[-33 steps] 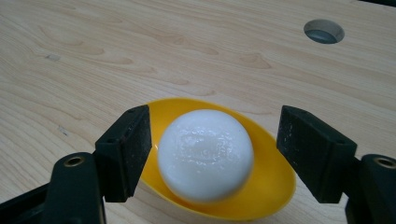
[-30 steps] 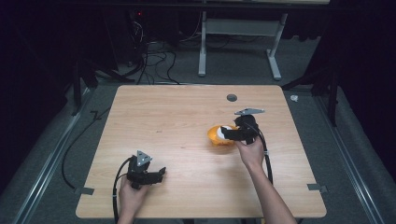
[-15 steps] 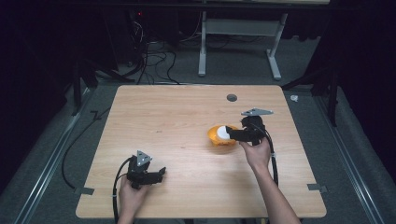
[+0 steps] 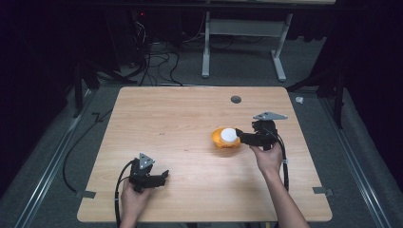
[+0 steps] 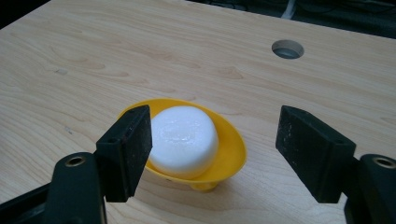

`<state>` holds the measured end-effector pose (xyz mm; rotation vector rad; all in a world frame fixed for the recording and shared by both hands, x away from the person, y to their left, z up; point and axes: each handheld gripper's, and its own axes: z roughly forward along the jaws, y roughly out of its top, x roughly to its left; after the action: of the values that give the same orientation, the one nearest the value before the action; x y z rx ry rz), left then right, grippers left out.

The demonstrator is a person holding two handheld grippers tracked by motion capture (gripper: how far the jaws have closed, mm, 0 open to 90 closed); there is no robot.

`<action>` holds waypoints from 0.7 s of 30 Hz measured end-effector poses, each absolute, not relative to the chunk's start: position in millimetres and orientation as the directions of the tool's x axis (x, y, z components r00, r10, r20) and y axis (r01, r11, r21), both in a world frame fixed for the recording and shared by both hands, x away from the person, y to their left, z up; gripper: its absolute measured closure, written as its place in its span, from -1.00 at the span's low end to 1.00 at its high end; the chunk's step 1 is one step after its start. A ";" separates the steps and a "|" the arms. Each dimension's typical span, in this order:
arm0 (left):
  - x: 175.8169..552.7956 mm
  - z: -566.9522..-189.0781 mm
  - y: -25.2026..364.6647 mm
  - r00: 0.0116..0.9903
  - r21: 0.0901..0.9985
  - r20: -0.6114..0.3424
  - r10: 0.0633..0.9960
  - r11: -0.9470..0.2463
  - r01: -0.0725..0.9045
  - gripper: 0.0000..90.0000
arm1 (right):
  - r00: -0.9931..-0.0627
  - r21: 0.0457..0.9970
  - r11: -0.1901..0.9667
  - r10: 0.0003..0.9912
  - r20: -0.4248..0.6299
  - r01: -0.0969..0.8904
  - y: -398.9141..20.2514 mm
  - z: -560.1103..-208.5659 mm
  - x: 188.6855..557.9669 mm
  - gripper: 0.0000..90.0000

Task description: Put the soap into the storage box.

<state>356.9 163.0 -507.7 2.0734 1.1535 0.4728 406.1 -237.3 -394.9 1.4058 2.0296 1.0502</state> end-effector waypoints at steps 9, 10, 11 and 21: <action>356.9 -507.7 163.0 0.535 0.730 -0.022 0.845 -0.352 0.586 -0.65 | -0.370 0.806 0.176 0.927 0.057 0.566 -247.8 -391.9 396.6 -0.38; 356.9 -507.8 163.0 0.535 0.730 -0.022 0.845 -0.352 0.586 -0.65 | -0.366 0.807 0.171 0.929 0.059 0.566 -248.8 -391.8 395.8 -0.38; 356.9 -507.8 163.0 0.535 0.730 -0.022 0.845 -0.352 0.586 -0.65 | -0.366 0.807 0.170 0.929 0.061 0.566 -250.1 -391.8 395.3 -0.38; 356.9 -507.7 163.0 0.535 0.730 -0.022 0.844 -0.352 0.586 -0.65 | -0.358 0.813 0.163 0.932 0.059 0.558 -259.0 -390.6 389.2 -0.38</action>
<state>356.9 163.0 -507.7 2.0733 1.1537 0.4729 389.2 -259.0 -390.6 1.4089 1.9851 1.0758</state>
